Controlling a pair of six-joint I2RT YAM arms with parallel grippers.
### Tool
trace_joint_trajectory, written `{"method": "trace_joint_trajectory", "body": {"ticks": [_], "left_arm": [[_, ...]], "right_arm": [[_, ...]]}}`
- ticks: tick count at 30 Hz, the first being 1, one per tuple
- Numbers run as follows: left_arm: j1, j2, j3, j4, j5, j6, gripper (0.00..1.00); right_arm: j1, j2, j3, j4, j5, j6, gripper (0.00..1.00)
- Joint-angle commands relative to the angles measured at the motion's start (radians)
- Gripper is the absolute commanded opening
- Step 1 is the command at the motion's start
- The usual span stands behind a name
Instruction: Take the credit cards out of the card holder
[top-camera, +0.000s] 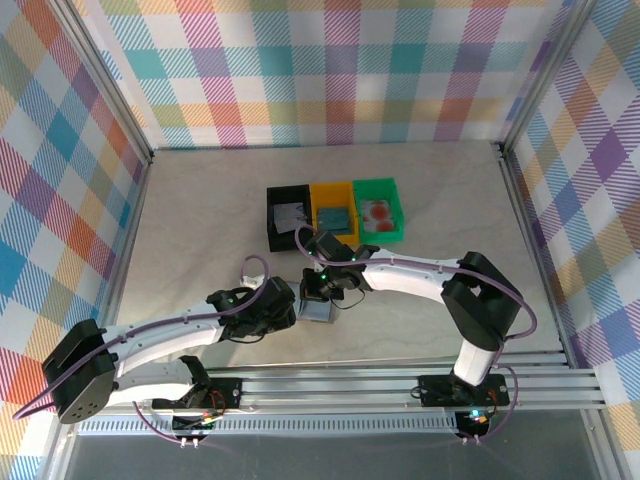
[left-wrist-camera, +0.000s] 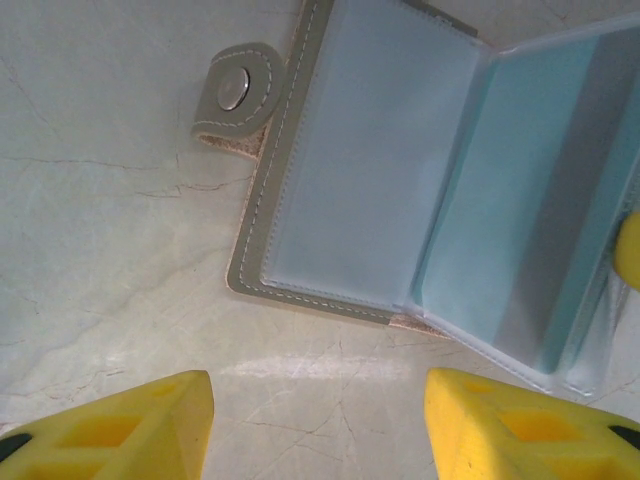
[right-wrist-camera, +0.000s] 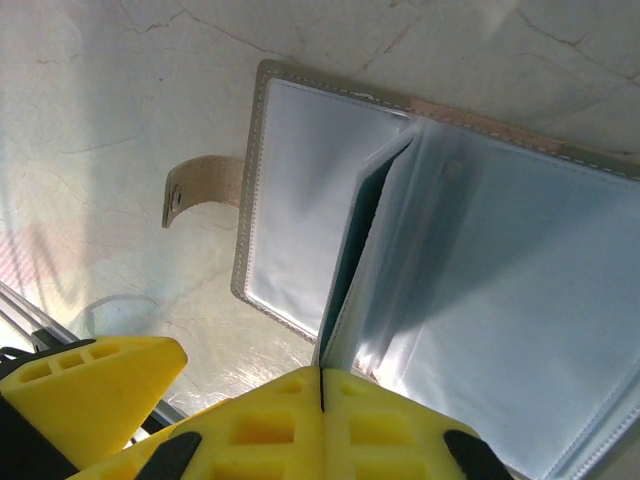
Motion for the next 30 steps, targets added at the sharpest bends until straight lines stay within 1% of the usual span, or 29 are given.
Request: {"method": "trace_joint_trajectory", "body": {"ticks": [1, 16, 22, 30], "left_arm": [[0.014, -0.028, -0.018, -0.05, -0.026, -0.012, 0.58], [0.025, -0.049, -0.026, -0.061, -0.027, -0.012, 0.58], [0.028, -0.067, -0.032, -0.07, -0.037, -0.012, 0.58], [0.037, -0.067, -0.037, -0.062, -0.028, -0.006, 0.58]], "right_arm": [[0.009, 0.016, 0.018, 0.0, -0.01, -0.001, 0.0], [0.019, 0.067, 0.03, 0.016, -0.027, 0.0, 0.0], [0.019, 0.034, 0.0, 0.001, 0.004, -0.003, 0.0], [0.016, -0.053, -0.107, -0.027, 0.061, -0.008, 0.0]]}}
